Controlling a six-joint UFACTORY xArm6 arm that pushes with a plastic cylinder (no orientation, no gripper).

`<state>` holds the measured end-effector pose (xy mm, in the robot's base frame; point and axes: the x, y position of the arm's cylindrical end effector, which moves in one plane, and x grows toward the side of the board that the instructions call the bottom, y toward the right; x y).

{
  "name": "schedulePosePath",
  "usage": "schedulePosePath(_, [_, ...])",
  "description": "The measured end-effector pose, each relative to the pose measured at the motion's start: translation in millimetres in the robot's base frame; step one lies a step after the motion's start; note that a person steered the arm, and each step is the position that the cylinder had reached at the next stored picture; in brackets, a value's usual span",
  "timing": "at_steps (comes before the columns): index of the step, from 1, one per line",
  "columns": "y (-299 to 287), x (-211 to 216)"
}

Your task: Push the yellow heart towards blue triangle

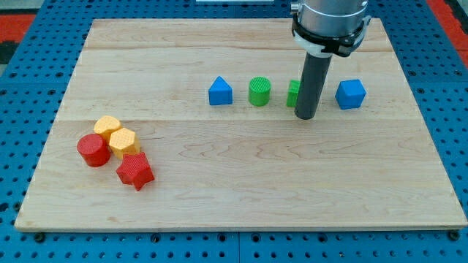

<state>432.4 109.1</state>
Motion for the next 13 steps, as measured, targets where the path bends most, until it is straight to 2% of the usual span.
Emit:
schedulePosePath(1, [2.3, 11.3])
schedulePosePath(2, [-25.6, 59.3])
schedulePosePath(3, [-74.8, 87.9])
schedulePosePath(4, [-155.1, 90.5])
schedulePosePath(6, [-288.8, 58.7])
schedulePosePath(7, [-324.7, 41.1])
schedulePosePath(9, [-323.1, 26.5])
schedulePosePath(13, [-352.2, -49.1])
